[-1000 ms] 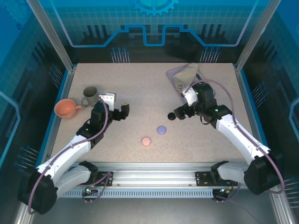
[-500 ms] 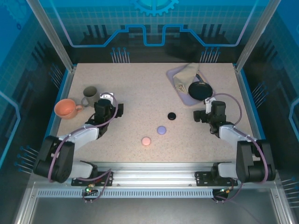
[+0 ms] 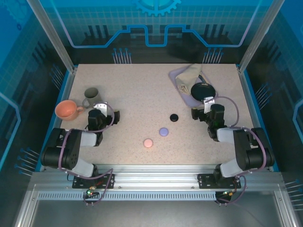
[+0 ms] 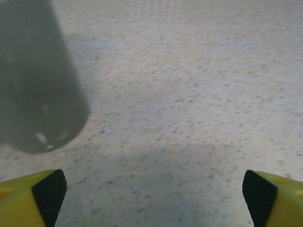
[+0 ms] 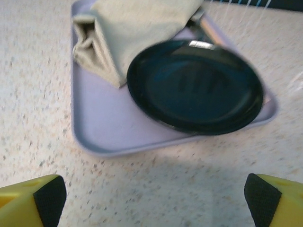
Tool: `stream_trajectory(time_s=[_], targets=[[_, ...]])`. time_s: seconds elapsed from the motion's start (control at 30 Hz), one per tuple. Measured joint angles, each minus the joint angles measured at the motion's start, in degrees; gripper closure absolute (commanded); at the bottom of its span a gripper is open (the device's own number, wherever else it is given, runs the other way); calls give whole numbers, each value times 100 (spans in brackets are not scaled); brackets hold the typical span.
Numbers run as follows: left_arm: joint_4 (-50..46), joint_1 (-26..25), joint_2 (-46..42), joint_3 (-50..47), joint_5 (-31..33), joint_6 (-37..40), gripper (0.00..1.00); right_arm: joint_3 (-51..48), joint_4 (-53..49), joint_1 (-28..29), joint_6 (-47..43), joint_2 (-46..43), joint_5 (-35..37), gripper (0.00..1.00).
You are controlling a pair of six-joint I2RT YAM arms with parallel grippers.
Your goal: Insert the wireless bluetooth earbuds into the charging case
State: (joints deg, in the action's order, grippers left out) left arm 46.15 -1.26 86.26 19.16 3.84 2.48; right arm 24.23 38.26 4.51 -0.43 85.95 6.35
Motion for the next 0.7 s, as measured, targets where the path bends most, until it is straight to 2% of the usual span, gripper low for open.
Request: stream_trajectory(time_s=[0.17, 0.7], targets=[[-79, 240, 15, 369, -400, -111, 1, -2, 188, -44, 4, 44, -61, 0], [-90, 260, 15, 385, -476, -238, 1, -2, 297, -44, 2, 44, -138, 0]])
